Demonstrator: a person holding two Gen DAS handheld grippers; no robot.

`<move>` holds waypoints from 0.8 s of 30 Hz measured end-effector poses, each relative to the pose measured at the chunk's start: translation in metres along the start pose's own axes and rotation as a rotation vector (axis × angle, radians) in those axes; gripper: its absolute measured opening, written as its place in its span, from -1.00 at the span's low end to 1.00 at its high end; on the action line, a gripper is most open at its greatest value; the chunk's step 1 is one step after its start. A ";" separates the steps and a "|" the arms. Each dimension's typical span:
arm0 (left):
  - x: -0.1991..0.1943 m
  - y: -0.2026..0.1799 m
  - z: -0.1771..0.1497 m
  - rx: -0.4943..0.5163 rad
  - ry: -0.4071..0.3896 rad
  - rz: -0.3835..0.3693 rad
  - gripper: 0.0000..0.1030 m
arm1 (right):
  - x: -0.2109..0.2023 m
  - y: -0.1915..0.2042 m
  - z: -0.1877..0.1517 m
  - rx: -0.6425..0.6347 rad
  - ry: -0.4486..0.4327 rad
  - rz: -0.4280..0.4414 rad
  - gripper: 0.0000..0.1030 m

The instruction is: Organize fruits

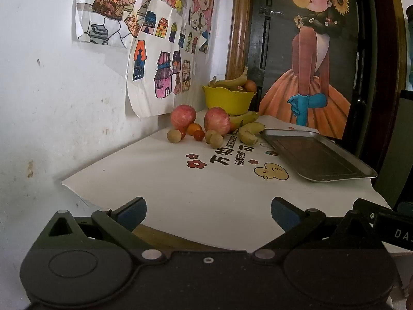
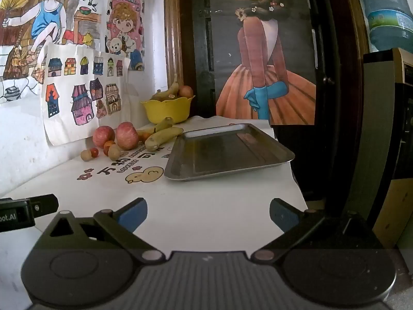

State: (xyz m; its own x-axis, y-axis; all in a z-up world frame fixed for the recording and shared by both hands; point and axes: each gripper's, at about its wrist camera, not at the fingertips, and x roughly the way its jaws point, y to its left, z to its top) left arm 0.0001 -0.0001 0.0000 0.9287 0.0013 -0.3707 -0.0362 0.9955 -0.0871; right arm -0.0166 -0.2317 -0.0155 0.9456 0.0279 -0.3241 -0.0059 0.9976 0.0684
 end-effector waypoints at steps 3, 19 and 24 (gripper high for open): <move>0.000 0.000 0.000 0.000 -0.002 0.000 0.99 | 0.000 0.000 0.000 0.001 0.001 0.001 1.00; 0.000 0.000 0.000 -0.001 0.001 0.000 0.99 | 0.002 0.000 -0.001 0.002 0.006 0.001 1.00; 0.000 0.000 0.000 0.000 0.002 0.000 0.99 | 0.002 0.000 -0.001 0.003 0.007 0.002 1.00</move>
State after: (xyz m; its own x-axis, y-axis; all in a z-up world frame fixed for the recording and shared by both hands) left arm 0.0002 -0.0001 0.0000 0.9280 0.0009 -0.3725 -0.0360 0.9955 -0.0873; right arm -0.0152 -0.2317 -0.0168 0.9433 0.0299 -0.3306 -0.0063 0.9974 0.0721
